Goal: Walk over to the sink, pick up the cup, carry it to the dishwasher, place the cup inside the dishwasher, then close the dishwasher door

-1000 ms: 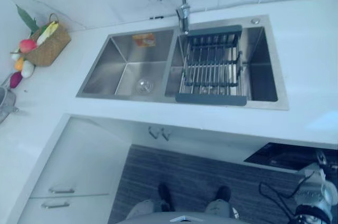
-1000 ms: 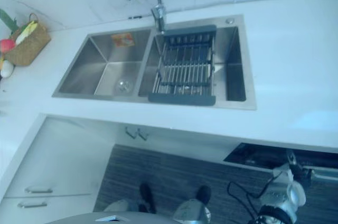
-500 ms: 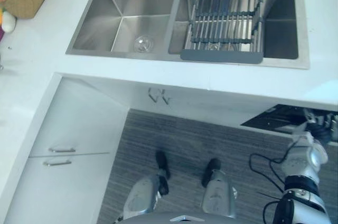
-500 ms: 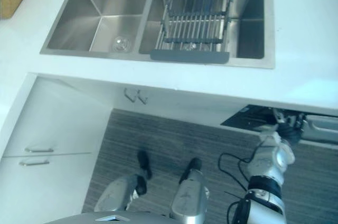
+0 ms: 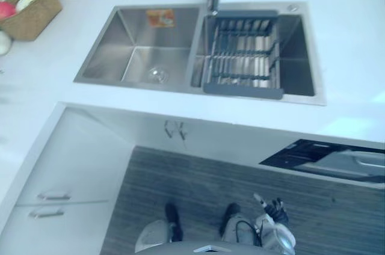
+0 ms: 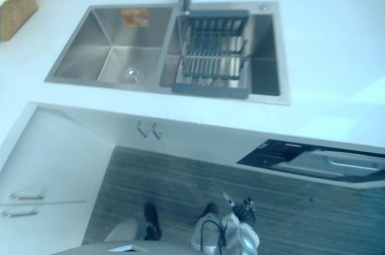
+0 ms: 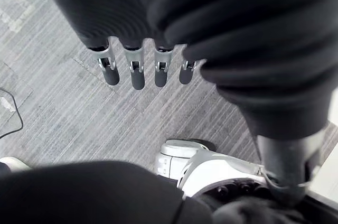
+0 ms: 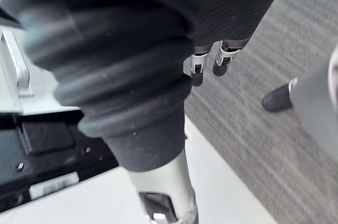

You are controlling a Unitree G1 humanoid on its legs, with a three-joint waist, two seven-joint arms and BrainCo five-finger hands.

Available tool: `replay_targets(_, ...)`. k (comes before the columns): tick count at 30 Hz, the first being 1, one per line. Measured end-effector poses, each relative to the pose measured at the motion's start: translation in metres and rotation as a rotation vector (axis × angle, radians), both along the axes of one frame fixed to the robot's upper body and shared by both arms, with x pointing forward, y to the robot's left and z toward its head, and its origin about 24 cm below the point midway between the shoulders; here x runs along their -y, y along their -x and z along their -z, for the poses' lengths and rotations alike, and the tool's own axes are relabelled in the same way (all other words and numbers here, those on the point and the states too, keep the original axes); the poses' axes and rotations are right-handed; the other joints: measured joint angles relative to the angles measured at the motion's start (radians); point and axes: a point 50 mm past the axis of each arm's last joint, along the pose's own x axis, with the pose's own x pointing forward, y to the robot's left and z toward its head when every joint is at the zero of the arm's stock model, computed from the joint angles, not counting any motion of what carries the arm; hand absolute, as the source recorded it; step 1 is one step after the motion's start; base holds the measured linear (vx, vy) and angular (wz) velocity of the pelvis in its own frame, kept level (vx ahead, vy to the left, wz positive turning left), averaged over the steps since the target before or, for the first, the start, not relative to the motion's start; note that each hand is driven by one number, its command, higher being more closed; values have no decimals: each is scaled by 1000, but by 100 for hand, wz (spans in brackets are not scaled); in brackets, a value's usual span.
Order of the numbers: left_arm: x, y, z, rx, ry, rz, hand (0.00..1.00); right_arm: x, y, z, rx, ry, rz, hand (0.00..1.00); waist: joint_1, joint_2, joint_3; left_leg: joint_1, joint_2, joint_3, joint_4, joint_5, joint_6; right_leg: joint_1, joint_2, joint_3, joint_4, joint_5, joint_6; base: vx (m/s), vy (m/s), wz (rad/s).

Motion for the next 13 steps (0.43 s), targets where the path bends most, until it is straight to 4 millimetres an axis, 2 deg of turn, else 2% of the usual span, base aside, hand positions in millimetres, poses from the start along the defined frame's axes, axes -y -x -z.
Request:
replay_targets(2,-1,6,-1,-22,55,-25,0,-6,26,16,-115,-51,35,0,5,-14,-17,17,0,-1,-15,-2,-3,39,18,-5,-67,33,5,18,13,-1)
replay_targets(5,1,10,-1,-23,99,-42,0,-8,41,24,-160,-104,95,0,15,-21,-26,38,-5,-4,-34,-3,-3,83,34,-14,-141,74,10,-10,9,1)
replay_targets(9,2,14,-2,-20,132,-76,0,-14,45,30,-151,-207,118,0,25,-32,-40,49,-6,-13,-40,-3,-1,120,48,-29,-200,103,10,-47,10,9)
replay_targets(13,3,19,-3,-6,203,-116,0,-17,42,32,-145,-262,81,0,32,-48,-55,66,-7,-12,-74,13,21,148,71,-30,-262,136,11,-33,-8,-1)
